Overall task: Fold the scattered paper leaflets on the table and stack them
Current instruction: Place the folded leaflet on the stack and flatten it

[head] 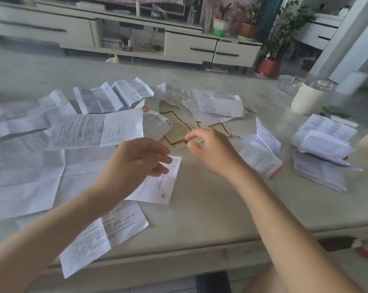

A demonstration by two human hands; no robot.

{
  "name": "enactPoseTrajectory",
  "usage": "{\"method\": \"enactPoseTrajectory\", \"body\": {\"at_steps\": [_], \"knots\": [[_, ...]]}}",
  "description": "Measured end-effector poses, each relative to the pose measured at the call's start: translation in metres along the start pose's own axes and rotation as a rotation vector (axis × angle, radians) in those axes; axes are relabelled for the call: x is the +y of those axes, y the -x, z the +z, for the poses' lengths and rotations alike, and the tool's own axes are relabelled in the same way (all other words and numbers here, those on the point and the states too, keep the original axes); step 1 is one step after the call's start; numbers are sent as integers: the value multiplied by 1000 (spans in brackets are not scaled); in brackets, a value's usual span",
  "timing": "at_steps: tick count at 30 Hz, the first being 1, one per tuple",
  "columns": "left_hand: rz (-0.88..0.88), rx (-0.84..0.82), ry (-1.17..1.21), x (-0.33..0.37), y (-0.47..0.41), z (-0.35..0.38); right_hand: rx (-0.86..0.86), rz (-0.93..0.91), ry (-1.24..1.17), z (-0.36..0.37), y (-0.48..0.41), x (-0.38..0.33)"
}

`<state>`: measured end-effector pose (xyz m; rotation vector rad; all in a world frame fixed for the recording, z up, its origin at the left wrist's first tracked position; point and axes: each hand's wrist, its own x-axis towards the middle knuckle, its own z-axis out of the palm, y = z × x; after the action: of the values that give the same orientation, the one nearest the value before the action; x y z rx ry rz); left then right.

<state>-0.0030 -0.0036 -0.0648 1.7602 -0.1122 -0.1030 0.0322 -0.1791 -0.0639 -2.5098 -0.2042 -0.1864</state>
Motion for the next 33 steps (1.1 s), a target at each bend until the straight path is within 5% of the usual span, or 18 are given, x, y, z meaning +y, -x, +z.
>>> {"method": "enactPoseTrajectory", "body": {"at_steps": [7,16,22,26,30,33], "knots": [[6,12,-59,-7,-6,-10,-183,100,316,26,-32,4],[0,-4,-39,-4,-9,-10,160,-49,342,29,-19,11],[82,-5,16,3,-8,-11,364,76,37,-22,5,10],[-21,-121,179,10,-5,-6,459,64,-358,-49,27,2],[-26,-243,201,10,-4,-8,231,112,-906,-53,41,-12],[7,-346,149,12,1,-6,24,170,-967,-42,47,-22]]}}
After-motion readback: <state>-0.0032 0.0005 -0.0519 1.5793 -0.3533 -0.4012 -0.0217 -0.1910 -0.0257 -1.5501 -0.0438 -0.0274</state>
